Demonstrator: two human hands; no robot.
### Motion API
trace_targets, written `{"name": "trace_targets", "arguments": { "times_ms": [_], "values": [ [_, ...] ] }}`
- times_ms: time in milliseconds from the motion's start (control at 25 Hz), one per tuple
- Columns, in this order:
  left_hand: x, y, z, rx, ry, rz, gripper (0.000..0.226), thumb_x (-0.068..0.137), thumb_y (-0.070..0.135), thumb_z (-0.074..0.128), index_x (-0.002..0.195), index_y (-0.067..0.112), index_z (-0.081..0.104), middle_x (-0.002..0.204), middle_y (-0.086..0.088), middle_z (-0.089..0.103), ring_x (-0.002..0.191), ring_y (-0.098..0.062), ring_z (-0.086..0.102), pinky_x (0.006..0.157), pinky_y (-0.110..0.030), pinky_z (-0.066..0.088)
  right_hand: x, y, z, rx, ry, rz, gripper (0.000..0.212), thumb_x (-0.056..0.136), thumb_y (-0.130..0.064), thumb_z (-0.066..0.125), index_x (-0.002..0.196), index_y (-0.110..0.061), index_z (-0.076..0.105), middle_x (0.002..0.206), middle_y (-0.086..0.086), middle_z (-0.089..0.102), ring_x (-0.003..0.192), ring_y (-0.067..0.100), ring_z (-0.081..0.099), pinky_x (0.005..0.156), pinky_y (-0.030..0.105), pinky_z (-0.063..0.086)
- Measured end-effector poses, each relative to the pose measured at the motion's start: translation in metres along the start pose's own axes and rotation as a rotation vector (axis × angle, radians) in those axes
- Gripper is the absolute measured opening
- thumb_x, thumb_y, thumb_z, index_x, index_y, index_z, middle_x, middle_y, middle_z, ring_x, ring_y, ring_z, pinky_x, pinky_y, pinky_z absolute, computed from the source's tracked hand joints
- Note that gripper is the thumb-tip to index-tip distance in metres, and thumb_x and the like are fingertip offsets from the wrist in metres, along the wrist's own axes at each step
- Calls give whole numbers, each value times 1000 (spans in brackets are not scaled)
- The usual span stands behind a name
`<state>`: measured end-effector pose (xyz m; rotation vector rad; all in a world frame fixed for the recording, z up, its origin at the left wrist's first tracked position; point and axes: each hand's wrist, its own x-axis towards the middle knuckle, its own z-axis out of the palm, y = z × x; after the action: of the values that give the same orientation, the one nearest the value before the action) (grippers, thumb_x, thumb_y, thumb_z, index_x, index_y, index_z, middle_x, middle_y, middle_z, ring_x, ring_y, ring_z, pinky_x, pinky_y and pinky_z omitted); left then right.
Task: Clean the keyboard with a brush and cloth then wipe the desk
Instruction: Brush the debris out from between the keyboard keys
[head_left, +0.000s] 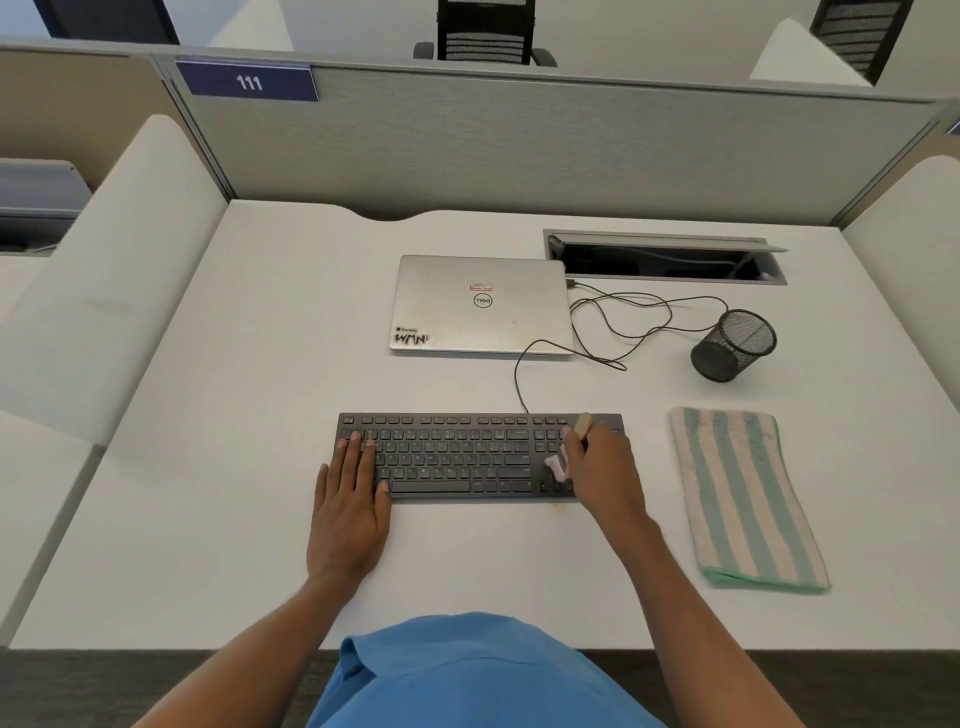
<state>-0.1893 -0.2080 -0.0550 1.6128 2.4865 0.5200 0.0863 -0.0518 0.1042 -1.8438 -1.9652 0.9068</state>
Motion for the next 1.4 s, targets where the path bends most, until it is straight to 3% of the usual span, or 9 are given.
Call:
{"name": "trace_targets", "arguments": {
  "times_ms": [160,280,480,640,760,920,1080,1200,1400],
  "values": [
    [0,0,0,-3,0,1,65,108,39,27,168,14,23,177,-1,14,164,-16,5,132,-50,16,-4,7,12,38,-42,-9,39,106,-27,45,70,-12,51,57,-13,58,54,0,61,47,13,40],
    [0,0,0,-3,-2,0,65,108,40,26,168,14,23,177,-1,14,164,-16,5,132,-51,16,-2,19,9,-101,-81,36,36,104,-33,49,72,-16,53,66,-3,60,67,22,63,59,33,49],
    [0,-1,0,-7,2,0,65,108,39,27,168,14,23,177,0,14,164,-16,5,132,-51,16,-1,15,1,43,100,23,33,105,-26,49,77,-9,55,59,-14,52,53,-2,52,45,14,33],
    [0,-1,0,-10,6,1,65,108,39,27,168,14,24,177,0,15,164,-16,5,132,-50,16,-7,30,12,25,20,29,40,105,-31,48,70,-13,55,61,-6,60,57,16,61,51,32,46],
    [0,0,0,-9,9,-1,65,108,40,26,168,14,24,177,1,14,164,-15,5,132,-49,15,-5,33,3,-72,-44,62,38,104,-30,49,72,-11,56,63,-2,57,58,17,58,52,30,44],
    [0,0,0,-7,12,3,65,108,39,26,167,14,25,176,0,16,164,-16,6,132,-50,16,-1,27,-3,0,97,56,36,105,-31,49,76,-10,56,63,-5,58,58,12,59,47,26,40],
    [0,-1,1,0,5,1,64,108,39,25,167,13,26,176,-1,17,164,-16,7,131,-50,16,-10,36,5,9,71,56,36,105,-31,48,76,-11,57,67,-1,63,60,16,63,52,36,52],
    [0,-1,0,0,6,-2,65,108,39,25,167,13,26,176,-1,17,164,-15,6,132,-50,16,-16,43,3,-57,4,80,36,104,-32,48,76,-10,55,68,0,62,59,15,60,50,29,46],
    [0,0,0,-8,2,-1,66,108,41,23,167,12,25,176,-1,16,163,-14,4,132,-50,15,-22,32,3,63,82,71,34,105,-30,50,78,-11,59,67,-7,60,59,2,56,48,22,37]
  ]
}}
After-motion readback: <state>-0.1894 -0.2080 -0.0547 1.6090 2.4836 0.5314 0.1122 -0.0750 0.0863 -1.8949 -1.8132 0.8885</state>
